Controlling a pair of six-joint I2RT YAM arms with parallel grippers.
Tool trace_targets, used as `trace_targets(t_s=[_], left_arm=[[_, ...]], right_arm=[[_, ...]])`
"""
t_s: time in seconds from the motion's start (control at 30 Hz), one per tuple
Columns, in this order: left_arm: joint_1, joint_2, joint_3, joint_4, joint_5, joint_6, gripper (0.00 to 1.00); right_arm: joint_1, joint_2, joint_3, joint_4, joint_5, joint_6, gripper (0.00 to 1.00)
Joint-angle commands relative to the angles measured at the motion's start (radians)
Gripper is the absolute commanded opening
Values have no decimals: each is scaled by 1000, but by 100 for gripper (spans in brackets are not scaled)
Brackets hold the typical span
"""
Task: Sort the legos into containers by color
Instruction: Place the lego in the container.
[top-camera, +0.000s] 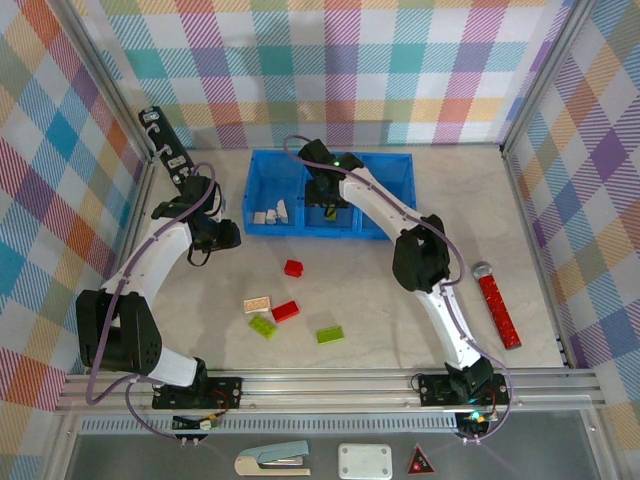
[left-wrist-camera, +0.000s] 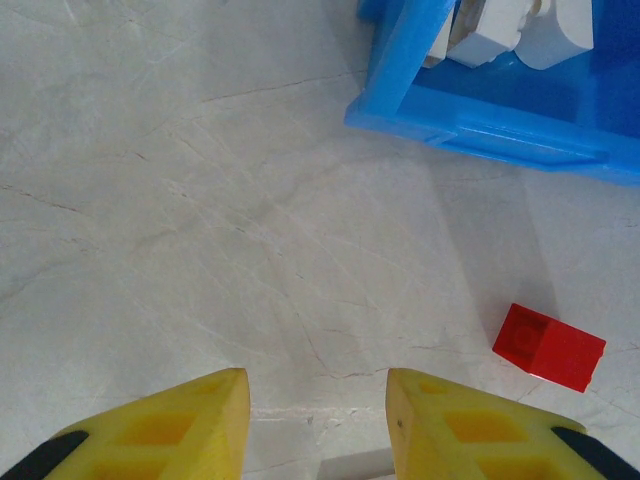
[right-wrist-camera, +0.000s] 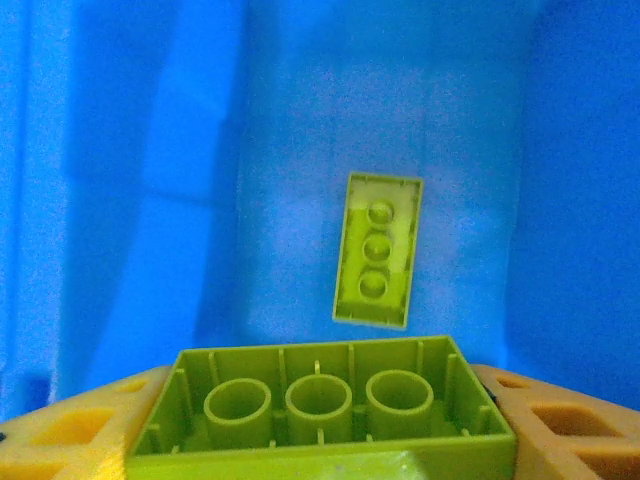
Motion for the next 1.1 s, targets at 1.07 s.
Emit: trace_targets(t_s=[1.07], left_arm=[[11, 6, -30, 8, 3, 9, 41]], right_arm=[[-30, 185, 62, 398, 232, -94, 77]])
